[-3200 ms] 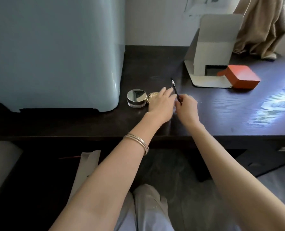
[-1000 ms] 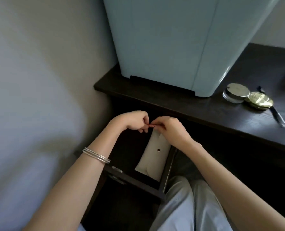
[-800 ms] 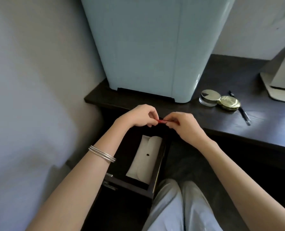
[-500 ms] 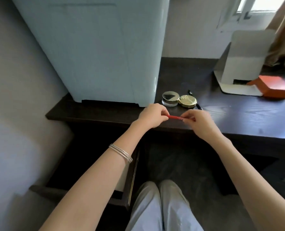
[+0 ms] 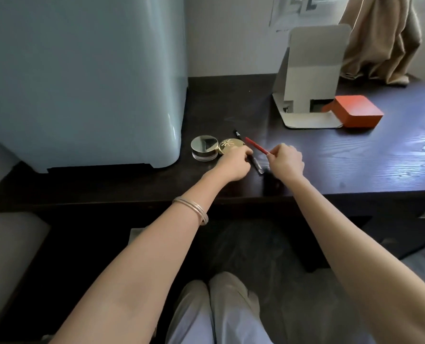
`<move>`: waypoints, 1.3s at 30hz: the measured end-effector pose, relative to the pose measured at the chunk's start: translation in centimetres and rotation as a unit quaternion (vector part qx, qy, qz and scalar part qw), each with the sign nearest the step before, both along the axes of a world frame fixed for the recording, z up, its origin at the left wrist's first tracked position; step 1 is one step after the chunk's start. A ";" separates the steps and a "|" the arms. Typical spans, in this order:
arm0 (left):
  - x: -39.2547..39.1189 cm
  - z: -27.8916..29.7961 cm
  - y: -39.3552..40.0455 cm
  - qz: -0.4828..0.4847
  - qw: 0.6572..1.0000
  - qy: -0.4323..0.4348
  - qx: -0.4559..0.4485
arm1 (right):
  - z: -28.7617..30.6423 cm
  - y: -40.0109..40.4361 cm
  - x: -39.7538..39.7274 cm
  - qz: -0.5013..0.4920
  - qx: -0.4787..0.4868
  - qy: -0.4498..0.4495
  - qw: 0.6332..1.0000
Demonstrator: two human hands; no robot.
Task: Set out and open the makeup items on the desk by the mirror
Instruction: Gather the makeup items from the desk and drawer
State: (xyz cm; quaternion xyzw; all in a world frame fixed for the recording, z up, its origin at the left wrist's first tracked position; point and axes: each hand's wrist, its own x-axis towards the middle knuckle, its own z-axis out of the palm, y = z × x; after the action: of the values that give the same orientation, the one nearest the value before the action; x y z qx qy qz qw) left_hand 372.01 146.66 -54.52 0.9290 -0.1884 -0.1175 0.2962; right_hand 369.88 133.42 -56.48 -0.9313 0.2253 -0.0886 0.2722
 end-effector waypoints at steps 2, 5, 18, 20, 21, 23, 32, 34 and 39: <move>0.2 -0.4 -0.2 -0.016 1.000 0.014 0.005 | -0.6 0.7 0.6 -0.015 -0.006 0.013 1.000; 0.4 -0.5 -0.3 -0.006 1.000 0.023 -0.002 | -1.5 1.5 0.8 -0.007 -0.020 0.010 1.000; -2.5 -0.6 7.1 0.024 0.997 0.046 -0.062 | -0.6 8.1 -2.6 0.216 0.070 -0.130 0.965; -3.4 -1.1 10.8 0.057 0.994 0.046 -0.080 | -0.7 11.1 -3.7 0.267 0.103 -0.125 0.950; -4.0 -1.4 12.9 0.073 0.991 0.052 -0.101 | -0.9 12.5 -4.1 0.282 0.109 -0.126 0.945; -5.4 -1.9 17.0 0.106 0.983 0.064 -0.134 | -1.4 15.4 -4.8 0.312 0.122 -0.114 0.935; -9.5 -8.1 31.4 0.221 0.942 0.250 -0.023 | -7.7 27.8 -5.8 0.472 0.119 0.075 0.870; -9.8 -10.5 32.6 0.225 0.930 0.292 0.011 | -10.1 29.4 -5.2 0.485 0.088 0.143 0.858; -9.4 -15.5 32.2 0.233 0.916 0.317 0.085 | -14.8 30.4 -4.6 0.487 0.026 0.254 0.835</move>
State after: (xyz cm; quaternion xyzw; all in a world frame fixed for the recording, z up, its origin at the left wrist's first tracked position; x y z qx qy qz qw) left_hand 362.56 178.82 -70.01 0.8824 0.1477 -0.3487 0.2791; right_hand 365.32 163.80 -71.23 -0.9031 -0.1937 0.3010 0.2374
